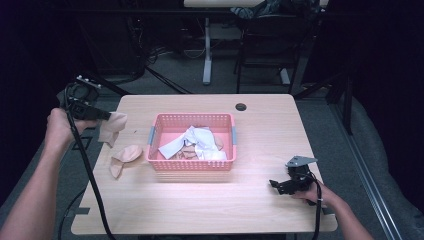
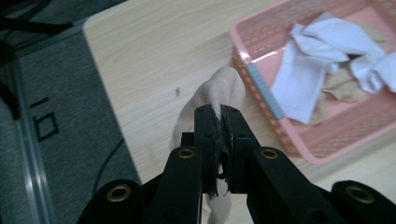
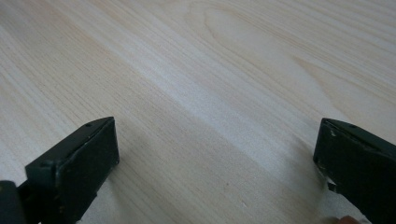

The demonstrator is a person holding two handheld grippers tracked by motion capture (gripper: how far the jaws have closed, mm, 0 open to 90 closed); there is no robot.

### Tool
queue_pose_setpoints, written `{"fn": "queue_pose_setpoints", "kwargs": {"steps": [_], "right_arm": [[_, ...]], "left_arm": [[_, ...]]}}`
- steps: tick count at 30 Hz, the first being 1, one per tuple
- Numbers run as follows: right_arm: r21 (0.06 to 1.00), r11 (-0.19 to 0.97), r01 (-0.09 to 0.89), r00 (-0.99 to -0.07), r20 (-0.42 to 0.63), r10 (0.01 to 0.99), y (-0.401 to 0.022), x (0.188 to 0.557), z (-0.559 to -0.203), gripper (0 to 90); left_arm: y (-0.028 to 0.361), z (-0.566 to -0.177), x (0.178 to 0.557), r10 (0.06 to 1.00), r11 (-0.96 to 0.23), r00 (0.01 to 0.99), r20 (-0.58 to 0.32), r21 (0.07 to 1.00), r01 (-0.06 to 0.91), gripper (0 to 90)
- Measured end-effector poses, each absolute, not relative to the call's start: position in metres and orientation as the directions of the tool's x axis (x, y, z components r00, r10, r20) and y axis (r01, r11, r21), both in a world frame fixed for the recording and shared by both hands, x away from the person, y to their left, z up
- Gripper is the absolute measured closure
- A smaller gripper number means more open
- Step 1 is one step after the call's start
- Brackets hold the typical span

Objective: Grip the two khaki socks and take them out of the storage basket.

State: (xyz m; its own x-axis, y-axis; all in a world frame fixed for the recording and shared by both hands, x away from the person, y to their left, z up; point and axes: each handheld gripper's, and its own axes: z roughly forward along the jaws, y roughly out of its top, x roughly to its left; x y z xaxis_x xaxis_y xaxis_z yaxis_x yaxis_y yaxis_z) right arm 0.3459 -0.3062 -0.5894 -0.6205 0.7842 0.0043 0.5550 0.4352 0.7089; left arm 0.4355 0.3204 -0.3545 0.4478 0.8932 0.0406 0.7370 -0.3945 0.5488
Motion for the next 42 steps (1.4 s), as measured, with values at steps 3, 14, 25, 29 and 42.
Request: {"fn": "queue_pose_setpoints", "kwargs": {"steps": [3,14,25,29,42], "right_arm": [[0.709,0.437,0.554,-0.621,0.002,0.784,-0.306,0.346,-0.589,0.0],[0.708,0.435,0.556,-0.618,0.002,0.786,-0.306,0.346,-0.589,0.0],[0.709,0.435,0.555,-0.62,0.003,0.785,-0.306,0.346,-0.589,0.0],[0.709,0.435,0.555,-0.62,0.003,0.785,-0.306,0.346,-0.589,0.0],[0.709,0.436,0.555,-0.619,0.002,0.785,-0.306,0.346,-0.589,0.0]], "left_arm": [[0.331,-0.376,0.441,0.911,-0.351,0.413,0.009,0.545,0.761,85.6],[0.335,-0.434,0.467,0.943,-0.27,0.331,-0.026,0.521,0.81,85.6],[0.326,-0.486,0.485,0.948,-0.265,0.315,-0.043,0.444,0.856,85.5],[0.323,-0.499,0.494,0.954,-0.244,0.296,-0.052,0.443,0.863,85.5],[0.312,-0.524,0.508,0.962,-0.221,0.265,-0.062,0.389,0.894,81.4]]}}
